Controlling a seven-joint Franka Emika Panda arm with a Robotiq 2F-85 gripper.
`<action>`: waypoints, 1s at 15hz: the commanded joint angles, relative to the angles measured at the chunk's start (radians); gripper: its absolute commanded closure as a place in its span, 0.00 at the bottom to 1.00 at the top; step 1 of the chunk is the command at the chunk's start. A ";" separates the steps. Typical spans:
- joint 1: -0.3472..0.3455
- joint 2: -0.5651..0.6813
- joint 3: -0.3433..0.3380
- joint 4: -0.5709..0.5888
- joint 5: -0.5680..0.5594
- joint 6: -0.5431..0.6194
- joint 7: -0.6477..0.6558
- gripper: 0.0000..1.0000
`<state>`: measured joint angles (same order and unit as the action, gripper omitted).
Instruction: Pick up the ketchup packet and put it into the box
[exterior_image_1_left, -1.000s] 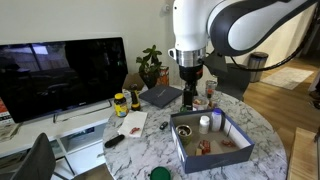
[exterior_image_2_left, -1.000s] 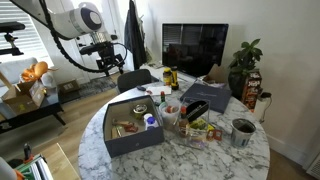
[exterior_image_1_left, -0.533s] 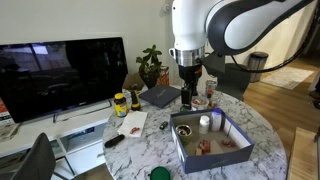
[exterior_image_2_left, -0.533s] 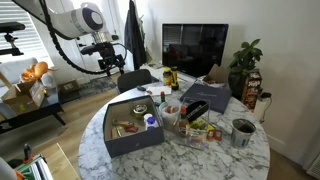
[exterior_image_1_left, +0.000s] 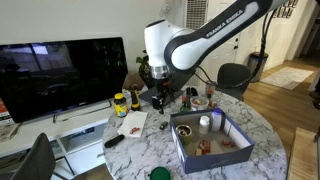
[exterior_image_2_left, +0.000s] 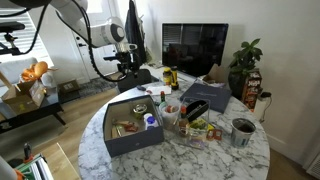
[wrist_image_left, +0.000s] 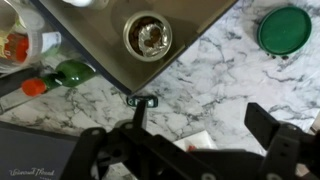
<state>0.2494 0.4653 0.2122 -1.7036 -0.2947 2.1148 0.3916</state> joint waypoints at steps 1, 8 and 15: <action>0.124 0.213 -0.090 0.254 -0.057 0.040 0.058 0.00; 0.187 0.360 -0.143 0.415 -0.001 0.055 0.019 0.00; 0.200 0.499 -0.178 0.551 0.007 0.143 0.106 0.00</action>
<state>0.4204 0.8593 0.0842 -1.2467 -0.3157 2.1843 0.4318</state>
